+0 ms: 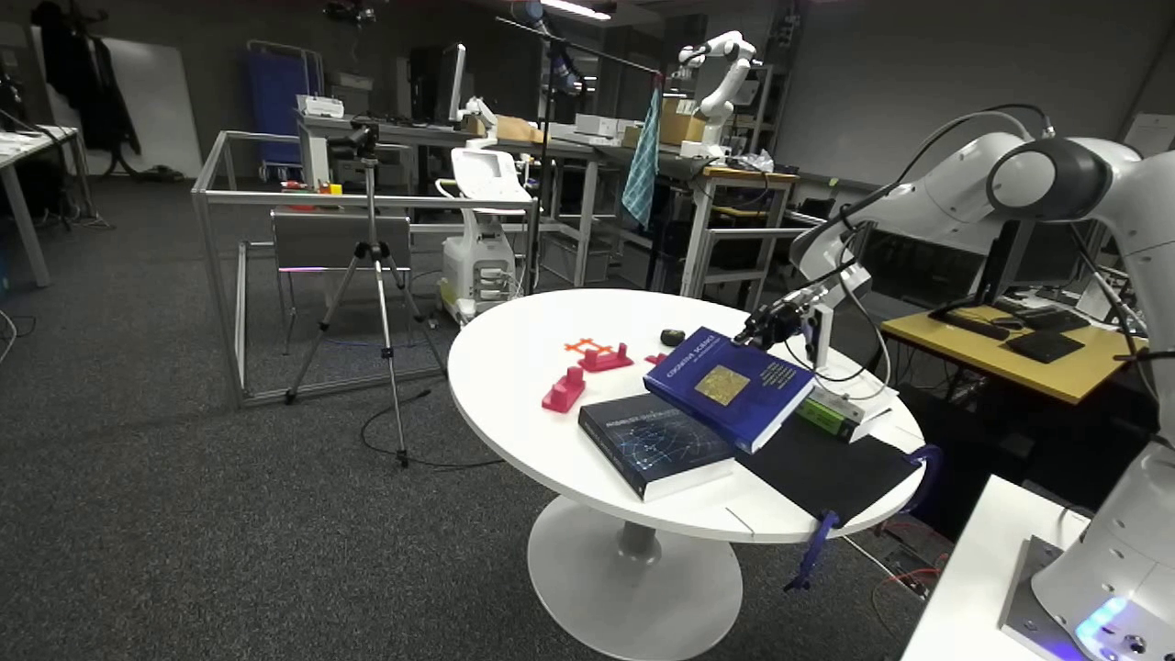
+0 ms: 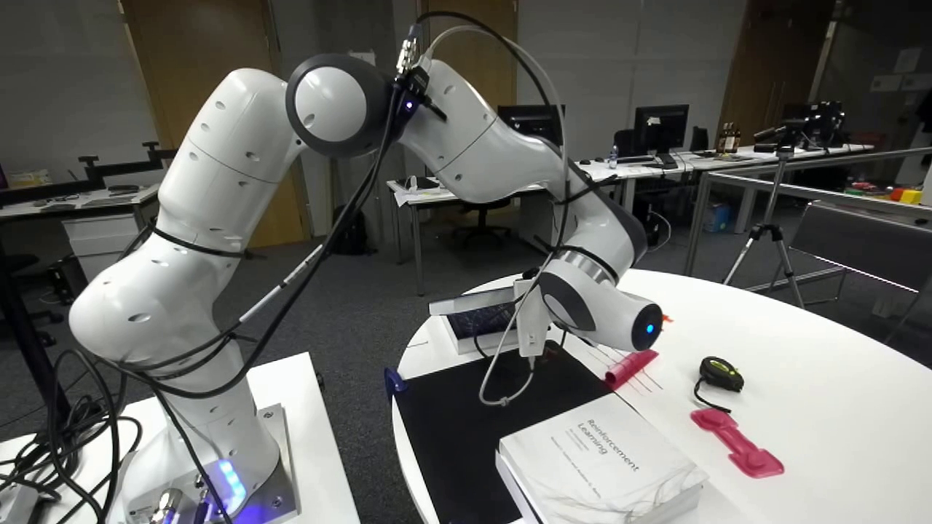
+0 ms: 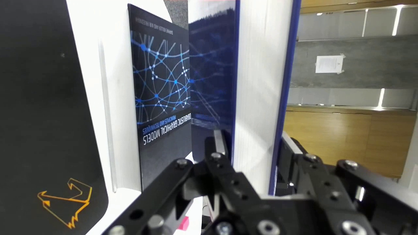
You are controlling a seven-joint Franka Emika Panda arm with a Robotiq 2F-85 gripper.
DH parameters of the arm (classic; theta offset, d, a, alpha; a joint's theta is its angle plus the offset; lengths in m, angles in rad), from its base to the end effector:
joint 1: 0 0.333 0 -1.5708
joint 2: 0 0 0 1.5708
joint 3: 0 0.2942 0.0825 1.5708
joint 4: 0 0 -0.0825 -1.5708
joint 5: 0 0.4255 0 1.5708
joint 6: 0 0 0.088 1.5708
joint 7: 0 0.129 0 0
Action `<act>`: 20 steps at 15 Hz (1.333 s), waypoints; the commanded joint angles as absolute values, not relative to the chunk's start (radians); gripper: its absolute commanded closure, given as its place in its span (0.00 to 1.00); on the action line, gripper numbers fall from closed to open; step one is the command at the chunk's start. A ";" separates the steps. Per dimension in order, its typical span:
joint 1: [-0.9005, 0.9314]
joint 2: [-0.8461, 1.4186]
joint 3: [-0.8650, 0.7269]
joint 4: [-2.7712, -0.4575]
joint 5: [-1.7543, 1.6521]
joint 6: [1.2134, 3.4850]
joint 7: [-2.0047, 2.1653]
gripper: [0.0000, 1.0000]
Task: Move the blue book to the right
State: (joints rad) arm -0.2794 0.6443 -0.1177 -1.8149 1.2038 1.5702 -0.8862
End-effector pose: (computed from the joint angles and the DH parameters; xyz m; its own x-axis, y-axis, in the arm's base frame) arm 0.5931 -0.1177 0.1370 0.9943 -0.0940 -0.0512 -0.0763 -0.2865 -0.9550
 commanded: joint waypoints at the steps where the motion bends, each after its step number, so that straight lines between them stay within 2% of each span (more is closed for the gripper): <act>1: -0.328 0.597 -0.117 -1.783 1.223 1.421 -0.805 0.82; 20: -0.413 0.488 -0.231 -1.731 1.172 1.382 -0.750 0.82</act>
